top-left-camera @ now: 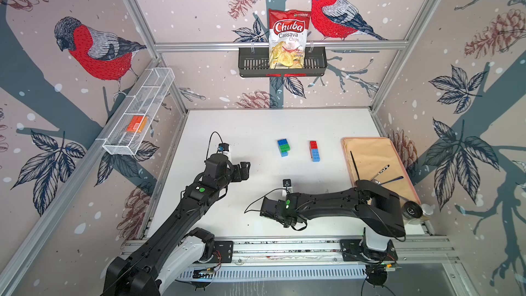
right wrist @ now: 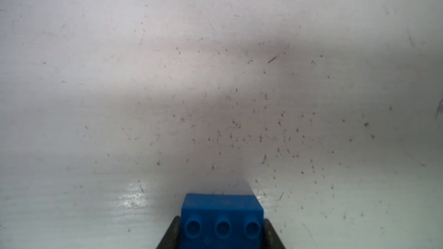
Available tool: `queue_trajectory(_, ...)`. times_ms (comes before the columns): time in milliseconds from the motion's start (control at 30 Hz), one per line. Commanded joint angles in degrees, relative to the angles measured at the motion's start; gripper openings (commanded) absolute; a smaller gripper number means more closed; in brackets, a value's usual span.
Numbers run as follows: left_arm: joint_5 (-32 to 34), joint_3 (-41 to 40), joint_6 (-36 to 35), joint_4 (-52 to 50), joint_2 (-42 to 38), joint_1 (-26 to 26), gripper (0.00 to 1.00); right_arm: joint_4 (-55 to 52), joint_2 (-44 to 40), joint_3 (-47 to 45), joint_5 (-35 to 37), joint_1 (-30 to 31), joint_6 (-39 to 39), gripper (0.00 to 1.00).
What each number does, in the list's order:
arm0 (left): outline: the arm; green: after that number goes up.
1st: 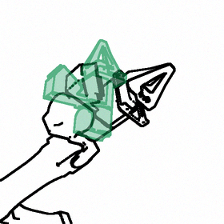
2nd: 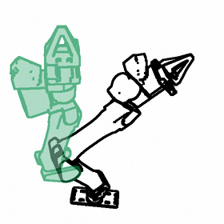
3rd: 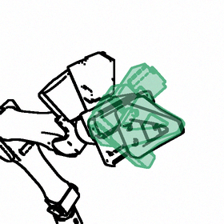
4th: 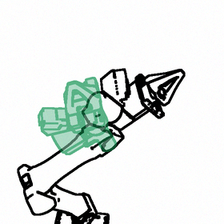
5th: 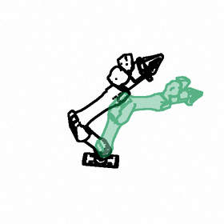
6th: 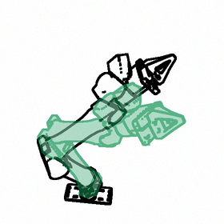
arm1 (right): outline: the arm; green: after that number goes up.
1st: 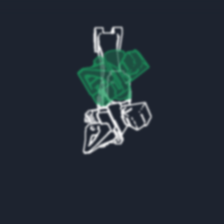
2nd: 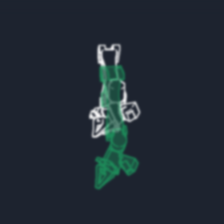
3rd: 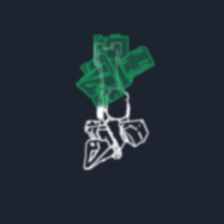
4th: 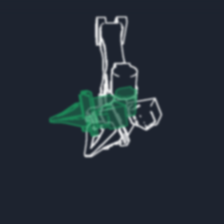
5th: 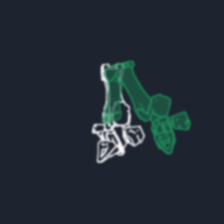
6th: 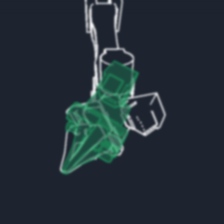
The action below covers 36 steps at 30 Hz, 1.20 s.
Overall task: Assemble a rectangle with lego
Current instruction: Pick up the lego brick from the center of the board, then assemble the lego brick with the lego brick.
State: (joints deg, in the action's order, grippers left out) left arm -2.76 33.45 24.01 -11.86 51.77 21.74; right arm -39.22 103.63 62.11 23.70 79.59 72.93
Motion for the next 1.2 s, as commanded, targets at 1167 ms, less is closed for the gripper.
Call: queue_trajectory(1167,-11.1,-0.3,-1.8,4.0,1.6,-0.2,0.91,3.2,12.6,27.9,-18.7,-39.1,-74.7,0.37)
